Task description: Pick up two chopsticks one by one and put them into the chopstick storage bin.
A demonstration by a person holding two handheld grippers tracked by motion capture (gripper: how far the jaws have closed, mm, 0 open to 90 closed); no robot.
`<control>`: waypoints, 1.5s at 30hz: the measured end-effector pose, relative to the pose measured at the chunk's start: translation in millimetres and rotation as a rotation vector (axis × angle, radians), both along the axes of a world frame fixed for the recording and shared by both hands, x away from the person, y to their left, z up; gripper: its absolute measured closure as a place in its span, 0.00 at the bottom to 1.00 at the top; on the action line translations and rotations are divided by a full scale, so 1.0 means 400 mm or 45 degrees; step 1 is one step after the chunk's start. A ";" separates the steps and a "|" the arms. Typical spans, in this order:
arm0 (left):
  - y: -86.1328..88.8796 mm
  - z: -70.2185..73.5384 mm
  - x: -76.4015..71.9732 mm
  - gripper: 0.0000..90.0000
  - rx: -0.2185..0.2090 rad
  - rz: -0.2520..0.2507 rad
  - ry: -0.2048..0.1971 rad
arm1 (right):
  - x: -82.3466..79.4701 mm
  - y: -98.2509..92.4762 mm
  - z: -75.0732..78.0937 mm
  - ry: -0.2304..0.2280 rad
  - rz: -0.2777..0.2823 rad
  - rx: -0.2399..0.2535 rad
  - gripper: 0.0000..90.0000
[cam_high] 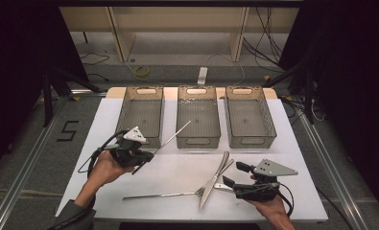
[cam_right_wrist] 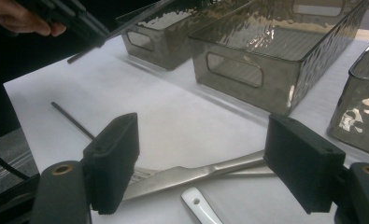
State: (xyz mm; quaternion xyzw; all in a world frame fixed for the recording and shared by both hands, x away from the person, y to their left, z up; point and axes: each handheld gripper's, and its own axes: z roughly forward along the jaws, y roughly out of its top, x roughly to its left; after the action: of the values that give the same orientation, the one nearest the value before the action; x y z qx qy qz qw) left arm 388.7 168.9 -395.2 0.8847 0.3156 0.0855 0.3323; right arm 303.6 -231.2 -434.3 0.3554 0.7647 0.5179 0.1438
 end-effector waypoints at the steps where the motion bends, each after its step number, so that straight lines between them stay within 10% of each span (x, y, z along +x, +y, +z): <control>1: 0.003 0.006 0.003 0.94 -0.011 0.013 -0.010 | 0.001 0.000 0.000 0.001 0.000 0.002 0.30; 16: 0.056 0.074 0.085 0.94 -0.093 0.218 -0.111 | -0.001 -0.003 0.001 -0.002 -0.002 0.010 0.30; 45: 0.141 0.063 0.254 0.94 -0.092 0.532 -0.144 | -0.002 -0.001 0.002 -0.006 0.013 0.027 0.30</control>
State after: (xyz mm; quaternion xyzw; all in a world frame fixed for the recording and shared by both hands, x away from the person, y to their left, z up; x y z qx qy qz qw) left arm 490.2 225.4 -370.1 0.7814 0.4757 0.1906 0.3560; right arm 302.8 -231.8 -433.7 0.3520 0.7605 0.5276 0.1391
